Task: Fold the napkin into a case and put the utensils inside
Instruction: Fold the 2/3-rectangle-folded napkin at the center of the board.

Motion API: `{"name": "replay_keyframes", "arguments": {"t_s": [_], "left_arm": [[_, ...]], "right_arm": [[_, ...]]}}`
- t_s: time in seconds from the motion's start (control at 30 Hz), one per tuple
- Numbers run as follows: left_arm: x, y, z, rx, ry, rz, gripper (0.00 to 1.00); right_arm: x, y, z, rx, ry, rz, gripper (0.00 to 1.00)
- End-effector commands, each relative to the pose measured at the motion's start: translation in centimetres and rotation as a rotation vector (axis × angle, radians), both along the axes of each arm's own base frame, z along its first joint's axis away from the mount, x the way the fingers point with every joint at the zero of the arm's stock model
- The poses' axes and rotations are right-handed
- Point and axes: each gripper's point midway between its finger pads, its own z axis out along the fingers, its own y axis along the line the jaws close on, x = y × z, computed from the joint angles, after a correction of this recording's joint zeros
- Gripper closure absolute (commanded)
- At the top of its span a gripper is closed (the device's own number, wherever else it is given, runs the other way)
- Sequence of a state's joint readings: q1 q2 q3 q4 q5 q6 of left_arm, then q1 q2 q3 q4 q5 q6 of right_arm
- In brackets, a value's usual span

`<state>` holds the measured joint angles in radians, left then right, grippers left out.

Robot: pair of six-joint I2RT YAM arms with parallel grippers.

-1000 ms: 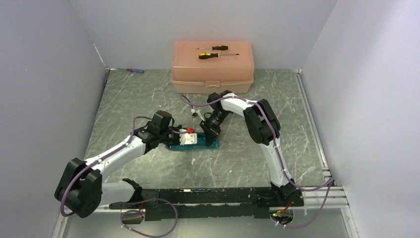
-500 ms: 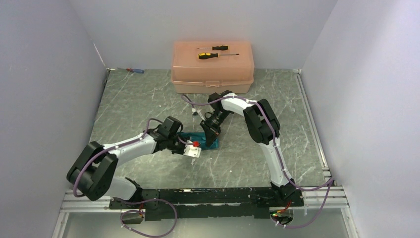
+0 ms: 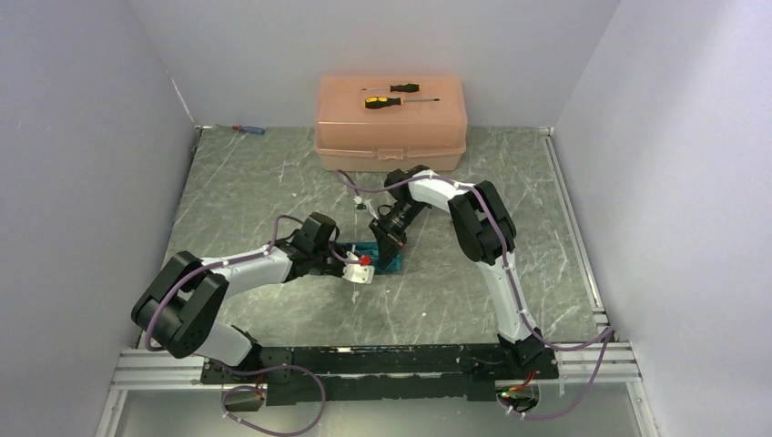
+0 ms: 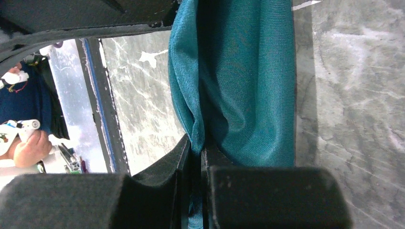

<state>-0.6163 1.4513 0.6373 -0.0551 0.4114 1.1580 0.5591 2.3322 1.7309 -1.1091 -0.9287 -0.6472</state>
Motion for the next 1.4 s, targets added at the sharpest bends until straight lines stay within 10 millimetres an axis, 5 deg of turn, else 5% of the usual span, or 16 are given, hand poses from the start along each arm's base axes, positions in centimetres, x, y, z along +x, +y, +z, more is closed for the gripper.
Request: {"name": "replay_keyframes", "arguments": {"t_s": [0.0, 0.67, 1.37], "left_arm": [[0.3, 0.3, -0.6, 0.012, -0.023, 0.014, 0.91], [-0.6, 1.3, -2.0, 0.053, 0.0, 0.017, 0.97], [-2.0, 2.2, -3.1, 0.107, 0.027, -0.037, 0.97]], "right_arm": [[0.8, 0.9, 2.1, 0.12, -0.021, 0.0, 0.9], [2.0, 2.1, 3.6, 0.162, -0.05, -0.04, 0.87], [3.1, 0.7, 2.1, 0.12, -0.072, 0.051, 0.74]]}}
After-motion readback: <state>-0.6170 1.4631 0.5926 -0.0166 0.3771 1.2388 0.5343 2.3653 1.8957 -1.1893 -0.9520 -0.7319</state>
